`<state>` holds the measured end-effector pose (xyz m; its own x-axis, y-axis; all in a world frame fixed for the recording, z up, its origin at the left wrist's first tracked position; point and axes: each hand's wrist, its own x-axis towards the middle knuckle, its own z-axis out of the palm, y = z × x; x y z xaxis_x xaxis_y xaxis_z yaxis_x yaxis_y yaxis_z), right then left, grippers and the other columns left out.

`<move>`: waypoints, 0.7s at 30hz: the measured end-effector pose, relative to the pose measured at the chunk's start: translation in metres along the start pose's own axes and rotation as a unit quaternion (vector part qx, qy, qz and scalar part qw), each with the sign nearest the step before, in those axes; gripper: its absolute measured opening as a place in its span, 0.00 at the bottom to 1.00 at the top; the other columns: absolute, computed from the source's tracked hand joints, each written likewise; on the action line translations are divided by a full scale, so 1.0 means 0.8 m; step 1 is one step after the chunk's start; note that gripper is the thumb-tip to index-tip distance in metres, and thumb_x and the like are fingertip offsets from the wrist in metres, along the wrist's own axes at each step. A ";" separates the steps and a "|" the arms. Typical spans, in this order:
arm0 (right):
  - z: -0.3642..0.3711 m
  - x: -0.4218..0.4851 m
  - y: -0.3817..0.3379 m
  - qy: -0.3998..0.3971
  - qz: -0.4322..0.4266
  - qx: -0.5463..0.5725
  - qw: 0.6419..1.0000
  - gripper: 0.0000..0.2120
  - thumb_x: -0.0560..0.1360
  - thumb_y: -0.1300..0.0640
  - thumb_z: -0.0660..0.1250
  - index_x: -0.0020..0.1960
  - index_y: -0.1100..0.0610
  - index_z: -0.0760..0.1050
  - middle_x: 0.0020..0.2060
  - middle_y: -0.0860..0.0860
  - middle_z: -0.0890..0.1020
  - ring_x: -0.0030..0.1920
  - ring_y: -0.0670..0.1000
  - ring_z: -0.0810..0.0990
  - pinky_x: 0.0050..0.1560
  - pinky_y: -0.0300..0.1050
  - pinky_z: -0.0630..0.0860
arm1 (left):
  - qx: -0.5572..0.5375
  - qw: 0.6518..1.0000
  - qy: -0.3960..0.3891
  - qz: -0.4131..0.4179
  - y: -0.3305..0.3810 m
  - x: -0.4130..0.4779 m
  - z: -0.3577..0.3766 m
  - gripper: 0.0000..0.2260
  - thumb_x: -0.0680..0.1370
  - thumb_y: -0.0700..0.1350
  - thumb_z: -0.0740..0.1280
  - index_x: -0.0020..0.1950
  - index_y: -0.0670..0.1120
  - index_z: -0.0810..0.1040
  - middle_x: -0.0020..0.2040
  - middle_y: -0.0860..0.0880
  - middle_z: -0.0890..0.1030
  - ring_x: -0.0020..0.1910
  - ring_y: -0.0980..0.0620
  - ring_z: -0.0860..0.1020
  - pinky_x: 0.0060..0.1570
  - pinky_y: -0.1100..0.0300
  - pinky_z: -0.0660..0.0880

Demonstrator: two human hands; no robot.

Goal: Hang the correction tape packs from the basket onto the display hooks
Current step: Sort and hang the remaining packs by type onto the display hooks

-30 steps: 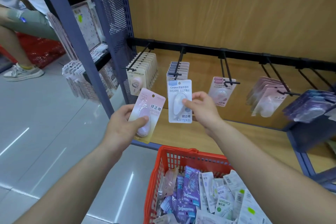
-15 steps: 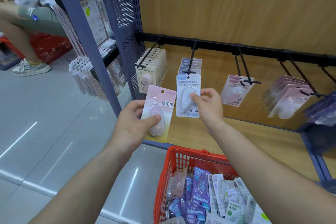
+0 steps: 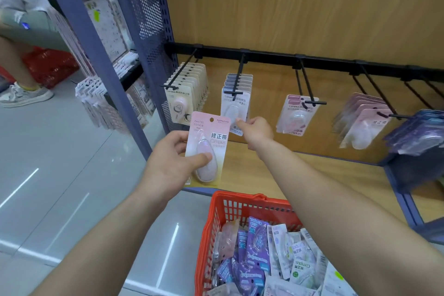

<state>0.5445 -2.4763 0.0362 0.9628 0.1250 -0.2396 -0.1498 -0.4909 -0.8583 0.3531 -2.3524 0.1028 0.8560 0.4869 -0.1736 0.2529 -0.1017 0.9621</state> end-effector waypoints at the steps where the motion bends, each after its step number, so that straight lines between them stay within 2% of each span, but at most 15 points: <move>1: -0.006 -0.006 0.006 -0.007 -0.007 -0.026 1.000 0.18 0.80 0.44 0.68 0.39 0.53 0.67 0.38 0.51 0.74 0.39 0.56 0.73 0.44 0.49 0.71 | 0.003 1.000 -0.004 -0.001 0.000 0.000 0.002 0.14 0.74 0.36 0.77 0.55 0.50 0.80 0.47 0.56 0.88 0.46 0.54 0.86 0.56 0.48 0.82; 5: -0.057 -0.042 0.033 -0.058 -0.057 -0.109 0.991 0.14 0.78 0.43 0.70 0.50 0.53 0.75 0.49 0.48 0.81 0.51 0.52 0.79 0.48 0.47 0.72 | 0.023 0.999 -0.036 -0.002 0.007 0.000 0.021 0.13 0.74 0.36 0.77 0.55 0.48 0.80 0.47 0.53 0.88 0.47 0.52 0.86 0.57 0.48 0.81; 12: -0.207 -0.117 0.058 -0.068 -0.097 -0.218 0.969 0.12 0.75 0.44 0.74 0.49 0.53 0.79 0.42 0.45 0.82 0.44 0.47 0.79 0.43 0.45 0.74 | 0.049 0.994 -0.095 0.025 0.027 -0.007 0.092 0.13 0.74 0.35 0.77 0.55 0.45 0.80 0.49 0.50 0.88 0.47 0.52 0.87 0.54 0.52 0.82; 14: -0.252 -0.136 0.069 -0.057 -0.104 -0.235 0.965 0.13 0.74 0.44 0.75 0.51 0.52 0.79 0.44 0.45 0.83 0.46 0.47 0.81 0.48 0.46 0.76 | 0.050 0.991 -0.118 0.042 0.035 -0.014 0.114 0.12 0.74 0.35 0.76 0.54 0.45 0.80 0.48 0.50 0.88 0.47 0.51 0.87 0.52 0.53 0.82; 17: -0.308 -0.157 0.095 -0.025 -0.108 -0.234 0.966 0.16 0.73 0.44 0.76 0.54 0.52 0.77 0.47 0.45 0.83 0.50 0.47 0.81 0.54 0.47 0.77 | 0.064 0.985 -0.148 0.063 0.043 -0.027 0.148 0.13 0.74 0.36 0.77 0.56 0.44 0.81 0.48 0.51 0.88 0.50 0.49 0.87 0.56 0.48 0.81; 21: -0.356 -0.168 0.121 -0.005 -0.117 -0.286 0.951 0.19 0.73 0.39 0.74 0.56 0.47 0.74 0.47 0.41 0.81 0.48 0.43 0.80 0.53 0.51 0.80 | 0.072 0.982 -0.160 0.065 0.043 -0.044 0.194 0.12 0.74 0.35 0.77 0.55 0.41 0.79 0.47 0.49 0.88 0.49 0.47 0.86 0.57 0.44 0.81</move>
<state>0.4645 -2.7862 0.1149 0.9519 0.2957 -0.0798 0.2181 -0.8374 -0.5012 0.4016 -2.5073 0.1092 0.9775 0.1659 -0.1301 0.1729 -0.2777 0.9450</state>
